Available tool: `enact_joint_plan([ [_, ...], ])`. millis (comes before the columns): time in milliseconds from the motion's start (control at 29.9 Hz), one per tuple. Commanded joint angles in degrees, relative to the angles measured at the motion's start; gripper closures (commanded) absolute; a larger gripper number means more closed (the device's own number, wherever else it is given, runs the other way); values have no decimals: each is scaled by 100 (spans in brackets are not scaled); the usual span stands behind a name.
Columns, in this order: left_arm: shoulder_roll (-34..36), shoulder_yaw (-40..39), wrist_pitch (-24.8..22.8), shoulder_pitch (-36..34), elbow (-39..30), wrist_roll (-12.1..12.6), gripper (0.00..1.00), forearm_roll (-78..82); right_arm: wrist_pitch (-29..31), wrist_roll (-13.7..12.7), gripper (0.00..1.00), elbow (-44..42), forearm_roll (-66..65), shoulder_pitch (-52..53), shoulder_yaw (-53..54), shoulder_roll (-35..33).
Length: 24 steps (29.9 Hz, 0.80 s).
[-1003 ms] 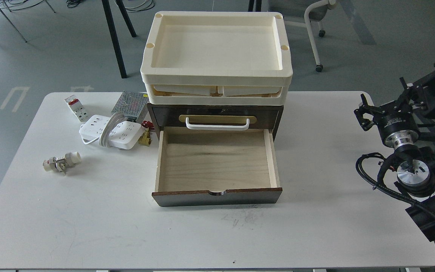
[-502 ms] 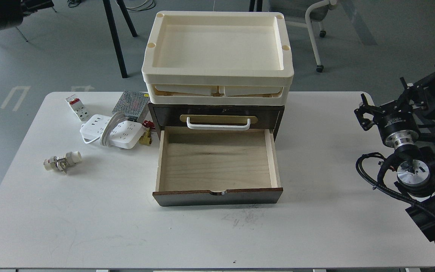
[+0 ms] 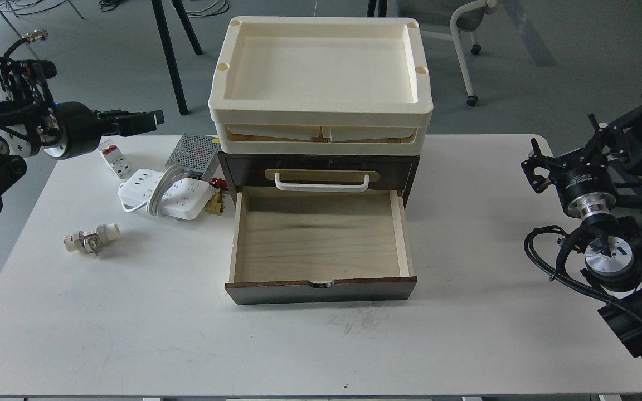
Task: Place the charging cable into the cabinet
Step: 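Reach the left gripper to the white power strip and grasp it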
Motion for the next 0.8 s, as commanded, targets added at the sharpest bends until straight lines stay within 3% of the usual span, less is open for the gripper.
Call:
enact_joint_plan([
  [0,-185,8,614,418,87,9,0,340,0,0,0,-3,0,-3,0,0],
  [267,-536,8,993,955,157,27,1,499,0,0,0,-3,0,-12,8,0],
  [468,-941,34,1344,1052,710,36,4,499,0,0,0,-3,0,-3,0,0],
  [769,-1327,1036,2021,999,1457,9,12,490,0,0,0,-3,0,-12,0,0],
])
